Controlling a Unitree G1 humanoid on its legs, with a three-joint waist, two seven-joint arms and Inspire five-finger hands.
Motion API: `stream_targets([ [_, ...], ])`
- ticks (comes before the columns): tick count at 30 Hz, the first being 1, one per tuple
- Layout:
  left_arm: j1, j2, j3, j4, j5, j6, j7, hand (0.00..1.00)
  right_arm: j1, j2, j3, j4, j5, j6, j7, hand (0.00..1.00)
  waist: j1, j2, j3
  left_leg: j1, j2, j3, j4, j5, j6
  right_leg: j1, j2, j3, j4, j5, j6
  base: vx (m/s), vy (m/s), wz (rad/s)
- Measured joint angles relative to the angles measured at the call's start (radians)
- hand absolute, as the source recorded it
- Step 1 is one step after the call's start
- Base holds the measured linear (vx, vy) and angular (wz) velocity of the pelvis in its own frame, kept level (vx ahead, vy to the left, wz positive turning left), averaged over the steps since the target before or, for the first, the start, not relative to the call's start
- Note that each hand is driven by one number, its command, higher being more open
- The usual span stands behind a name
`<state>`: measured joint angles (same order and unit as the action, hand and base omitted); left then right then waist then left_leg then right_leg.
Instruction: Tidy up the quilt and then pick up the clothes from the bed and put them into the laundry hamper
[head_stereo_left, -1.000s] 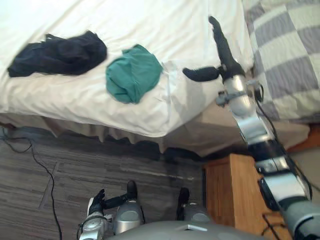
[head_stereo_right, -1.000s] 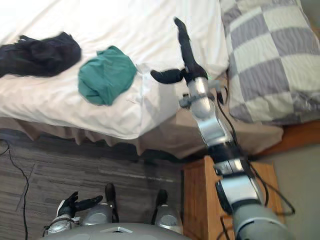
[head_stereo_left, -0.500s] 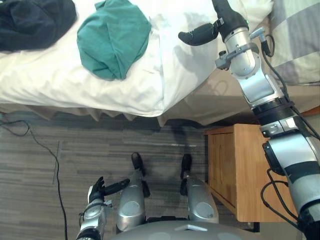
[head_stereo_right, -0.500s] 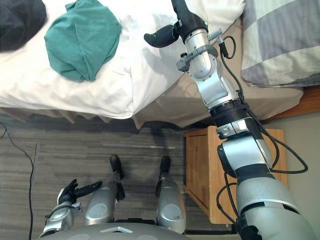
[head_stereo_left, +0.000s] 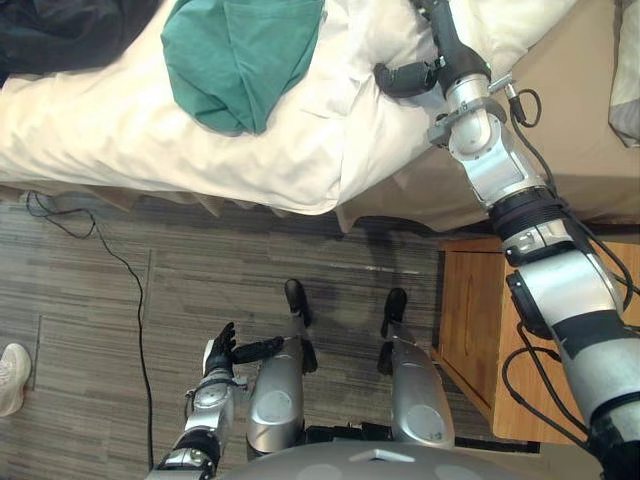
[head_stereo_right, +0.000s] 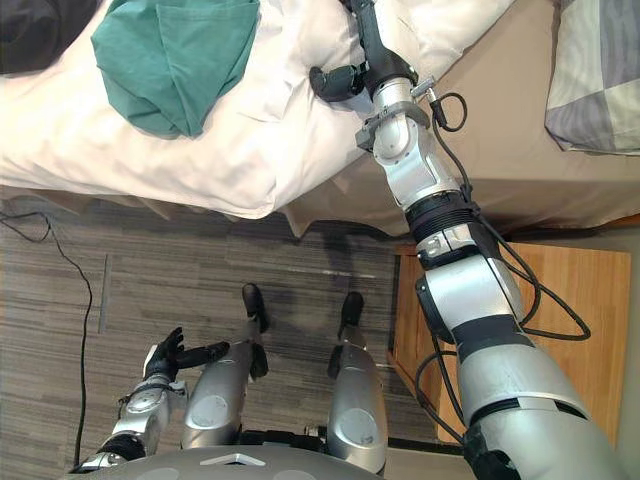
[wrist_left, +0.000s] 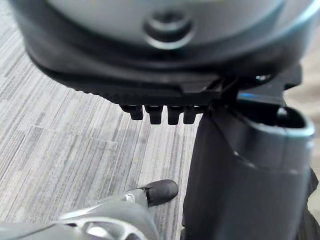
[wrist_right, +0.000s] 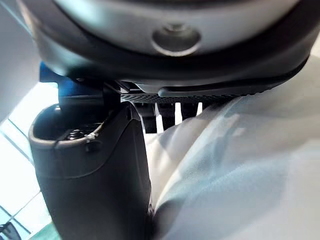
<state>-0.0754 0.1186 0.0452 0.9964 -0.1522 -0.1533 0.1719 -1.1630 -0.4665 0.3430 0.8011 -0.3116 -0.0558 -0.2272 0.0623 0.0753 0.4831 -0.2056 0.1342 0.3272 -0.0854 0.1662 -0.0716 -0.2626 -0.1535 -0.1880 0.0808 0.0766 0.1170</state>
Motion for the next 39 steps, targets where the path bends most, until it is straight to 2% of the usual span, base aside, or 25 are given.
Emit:
stream_targets([
  [5,-0.005,-0.006,0.0,-0.006,0.002,0.001,0.0,1.0,0.012,0.0,-0.042,0.004,-0.03,0.004,-0.002,0.0,-0.012,0.0,0.0,0.014,0.001,0.002,0.0,0.002,0.001,0.014,0.001,0.001,-0.001,0.001,-0.001,0.02,-0.012,0.0],
  [10,0.005,-0.007,0.011,-0.009,0.008,0.01,-0.003,1.0,0.219,0.0,-0.166,-0.189,-0.034,0.024,-0.002,0.0,-0.014,-0.006,-0.003,0.089,0.007,0.017,0.0,-0.008,-0.011,0.095,0.01,0.013,-0.028,0.001,-0.001,0.05,-0.027,-0.06],
  [12,0.009,-0.007,0.03,-0.011,0.025,0.027,-0.004,1.0,0.317,0.001,-0.207,-0.272,-0.033,0.022,-0.002,0.0,-0.016,-0.017,-0.008,0.112,0.014,0.034,-0.001,-0.016,-0.017,0.111,0.018,0.027,-0.035,0.002,-0.001,0.03,-0.035,-0.24],
  [15,0.045,-0.003,0.072,-0.013,0.046,0.048,-0.013,1.0,0.496,0.041,-0.299,-0.356,0.004,0.021,-0.003,0.0,-0.055,-0.054,-0.045,0.144,0.024,0.05,-0.001,-0.024,-0.024,0.141,0.027,0.032,-0.051,0.002,-0.002,0.05,-0.037,-0.16],
  [16,0.056,-0.004,0.082,-0.005,0.046,0.061,-0.017,1.0,0.592,0.044,-0.337,-0.387,0.034,0.021,-0.003,1.0,-0.069,-0.064,-0.078,0.156,0.026,0.052,-0.001,-0.028,-0.028,0.153,0.03,0.033,-0.055,0.002,-0.002,0.06,-0.03,-0.08],
  [19,0.076,-0.005,0.095,-0.005,0.046,0.07,-0.03,1.0,0.695,0.053,-0.379,-0.415,0.08,0.02,-0.003,1.0,-0.073,-0.077,-0.11,0.191,0.031,0.07,-0.001,-0.037,-0.039,0.186,0.036,0.045,-0.071,0.002,-0.002,0.05,-0.022,-0.16],
  [20,0.095,-0.012,0.11,-0.004,0.046,0.076,-0.032,1.0,0.758,0.08,-0.411,-0.436,0.116,0.009,-0.003,1.0,-0.075,-0.079,-0.148,0.21,0.034,0.088,-0.001,-0.047,-0.043,0.202,0.041,0.058,-0.086,0.002,-0.002,0.05,-0.023,-0.26],
  [22,0.111,-0.022,0.127,-0.004,0.046,0.079,-0.032,1.0,0.803,0.111,-0.436,-0.456,0.134,0.001,-0.003,1.0,-0.08,-0.077,-0.173,0.22,0.036,0.097,-0.001,-0.053,-0.042,0.21,0.045,0.065,-0.092,0.002,-0.002,0.04,-0.019,-0.2],
  [23,0.127,-0.029,0.151,-0.003,0.046,0.09,-0.033,1.0,0.852,0.156,-0.464,-0.481,0.163,-0.006,-0.003,1.0,-0.086,-0.078,-0.198,0.231,0.038,0.109,-0.001,-0.061,-0.044,0.219,0.048,0.078,-0.101,0.002,-0.002,0.04,-0.01,-0.19],
  [27,0.145,-0.037,0.189,0.009,0.047,0.104,-0.034,1.0,0.974,0.257,-0.524,-0.495,0.243,-0.02,0.0,1.0,-0.097,-0.079,-0.231,0.257,0.039,0.142,-0.001,-0.077,-0.046,0.232,0.05,0.101,-0.111,0.002,-0.001,0.04,-0.004,-0.24],
  [30,0.157,-0.045,0.22,0.016,0.047,0.113,-0.034,1.0,1.085,0.359,-0.582,-0.469,0.368,-0.014,-0.003,1.0,-0.101,-0.081,-0.252,0.291,0.041,0.175,-0.001,-0.093,-0.051,0.251,0.053,0.124,-0.117,0.001,-0.001,0.07,-0.003,-0.29],
  [34,0.176,-0.081,0.276,0.017,0.046,0.115,-0.033,1.0,1.273,0.477,-0.704,-0.441,0.509,0.007,-0.026,1.0,-0.126,-0.086,-0.284,0.323,0.049,0.253,-0.005,-0.118,-0.055,0.254,0.058,0.158,-0.119,-0.005,-0.001,0.03,-0.003,-0.32],
  [36,0.183,-0.101,0.288,0.015,0.046,0.114,-0.031,1.0,1.343,0.494,-0.754,-0.441,0.535,0.013,-0.047,1.0,-0.135,-0.086,-0.305,0.336,0.054,0.297,-0.005,-0.133,-0.05,0.258,0.058,0.164,-0.119,-0.009,-0.003,0.03,-0.002,-0.16],
  [37,0.187,-0.114,0.288,0.015,0.046,0.113,-0.031,1.0,1.375,0.5,-0.787,-0.442,0.539,0.013,-0.058,1.0,-0.15,-0.087,-0.313,0.353,0.064,0.356,-0.005,-0.134,-0.051,0.269,0.056,0.158,-0.115,-0.016,-0.001,0.05,0.0,0.01],
  [39,0.198,-0.118,0.291,0.006,0.047,0.112,-0.035,1.0,1.397,0.499,-0.824,-0.443,0.557,0.017,-0.08,1.0,-0.152,-0.093,-0.326,0.372,0.069,0.387,-0.004,-0.126,-0.059,0.269,0.057,0.155,-0.098,-0.024,0.001,0.03,-0.003,-0.03],
])
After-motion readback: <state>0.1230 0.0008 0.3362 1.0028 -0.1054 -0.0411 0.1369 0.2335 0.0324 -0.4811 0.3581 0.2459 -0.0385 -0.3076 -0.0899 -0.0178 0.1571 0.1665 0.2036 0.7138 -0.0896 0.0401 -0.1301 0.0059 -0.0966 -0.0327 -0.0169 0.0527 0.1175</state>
